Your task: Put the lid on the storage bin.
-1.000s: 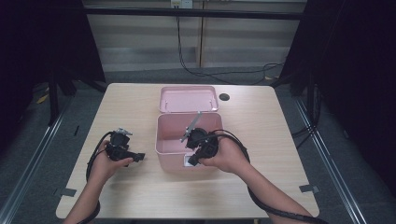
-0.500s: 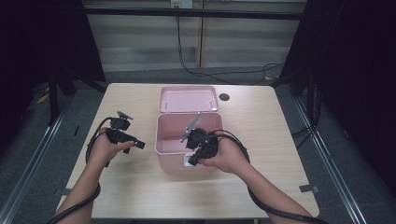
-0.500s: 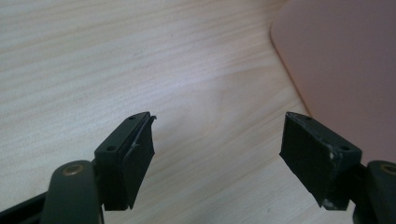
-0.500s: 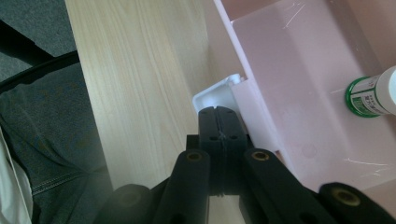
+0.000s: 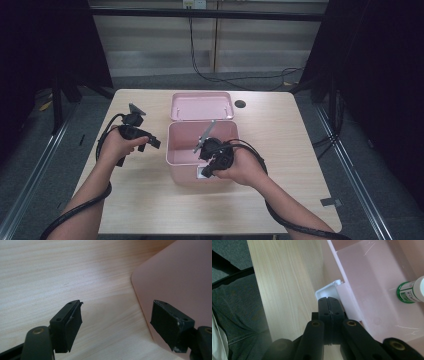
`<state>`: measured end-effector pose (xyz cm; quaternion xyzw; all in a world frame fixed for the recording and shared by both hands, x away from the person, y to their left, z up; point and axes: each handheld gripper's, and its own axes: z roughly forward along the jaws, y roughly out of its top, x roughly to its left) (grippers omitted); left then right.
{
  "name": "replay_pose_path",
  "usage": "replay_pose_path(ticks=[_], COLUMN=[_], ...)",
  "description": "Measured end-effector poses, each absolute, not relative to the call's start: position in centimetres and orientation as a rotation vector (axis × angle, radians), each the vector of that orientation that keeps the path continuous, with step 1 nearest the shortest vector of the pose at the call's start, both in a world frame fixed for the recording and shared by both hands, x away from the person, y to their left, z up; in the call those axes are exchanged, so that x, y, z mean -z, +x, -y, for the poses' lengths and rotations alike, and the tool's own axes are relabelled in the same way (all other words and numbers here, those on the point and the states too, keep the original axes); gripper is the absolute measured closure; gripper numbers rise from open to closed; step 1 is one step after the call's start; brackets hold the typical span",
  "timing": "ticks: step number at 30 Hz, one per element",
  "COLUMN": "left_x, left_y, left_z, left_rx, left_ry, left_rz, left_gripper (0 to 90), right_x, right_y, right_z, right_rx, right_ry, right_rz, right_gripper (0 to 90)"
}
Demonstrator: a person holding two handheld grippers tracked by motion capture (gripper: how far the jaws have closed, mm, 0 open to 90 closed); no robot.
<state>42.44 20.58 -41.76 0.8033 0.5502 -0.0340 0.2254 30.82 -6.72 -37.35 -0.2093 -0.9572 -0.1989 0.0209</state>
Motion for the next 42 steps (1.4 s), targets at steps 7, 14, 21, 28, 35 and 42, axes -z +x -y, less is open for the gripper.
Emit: replay_pose_path(ticks=[7,14,21,28,35,42], left_x=[40.4,39.0,38.2,37.1,35.8,35.1], left_y=[43.4,44.6,45.5,46.4,47.1,47.9], left_z=[-20.0,-19.6,-19.3,-18.7,-17.9,-17.3], left_rx=[0.107,0.118,0.121,0.121,0.112,0.101], left_ry=[2.217,2.217,2.225,2.222,2.224,2.221], left_rz=[-1.528,-1.535,-1.545,-1.546,-1.541,-1.548], left_gripper=[24.6,25.4,26.7,27.6,28.4,29.0], right_x=[37.4,37.3,37.3,37.3,37.3,37.4], right_y=[30.8,30.8,30.9,30.9,31.0,31.0], right_z=[6.7,6.7,6.7,6.7,6.6,6.8], right_rx=[0.619,0.616,0.609,0.607,0.6,0.624], right_ry=[-0.656,-0.65,-0.648,-0.65,-0.635,-0.633], right_rz=[2.966,2.964,2.961,2.961,2.969,2.958], right_gripper=[90.0,90.0,90.0,90.0,90.0,90.0])
